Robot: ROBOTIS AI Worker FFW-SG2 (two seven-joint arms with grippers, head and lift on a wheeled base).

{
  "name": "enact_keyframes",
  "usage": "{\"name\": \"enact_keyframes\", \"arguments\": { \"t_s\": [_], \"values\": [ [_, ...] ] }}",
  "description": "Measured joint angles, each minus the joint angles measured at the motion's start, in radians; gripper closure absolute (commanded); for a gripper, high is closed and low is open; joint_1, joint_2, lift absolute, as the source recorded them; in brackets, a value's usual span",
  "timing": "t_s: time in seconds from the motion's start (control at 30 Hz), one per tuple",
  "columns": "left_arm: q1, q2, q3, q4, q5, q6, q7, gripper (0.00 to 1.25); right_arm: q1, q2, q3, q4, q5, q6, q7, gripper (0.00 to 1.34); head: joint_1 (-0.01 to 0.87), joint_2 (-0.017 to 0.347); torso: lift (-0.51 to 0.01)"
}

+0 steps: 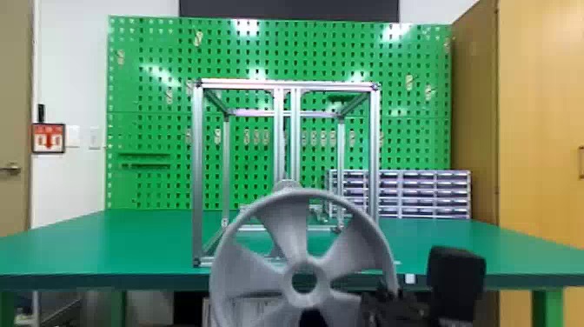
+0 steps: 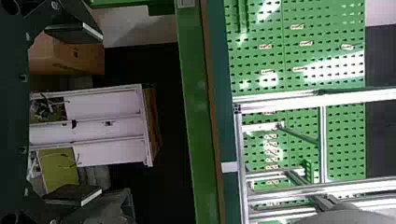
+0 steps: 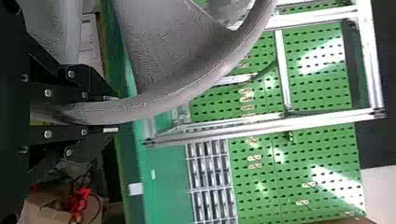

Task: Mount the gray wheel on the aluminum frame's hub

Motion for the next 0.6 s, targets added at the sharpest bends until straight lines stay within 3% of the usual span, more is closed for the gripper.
{"name": "enact_keyframes", "arguments": {
  "t_s": [0.6],
  "values": [
    [-0.005, 0.038, -0.037, -0.001, -0.001, 0.024, 0.0, 0.14, -0.188, 0.023, -0.048, 0.001, -0.142, 0.115, -0.084, 1.1, -0.005, 0.006, -0.499]
  ]
}}
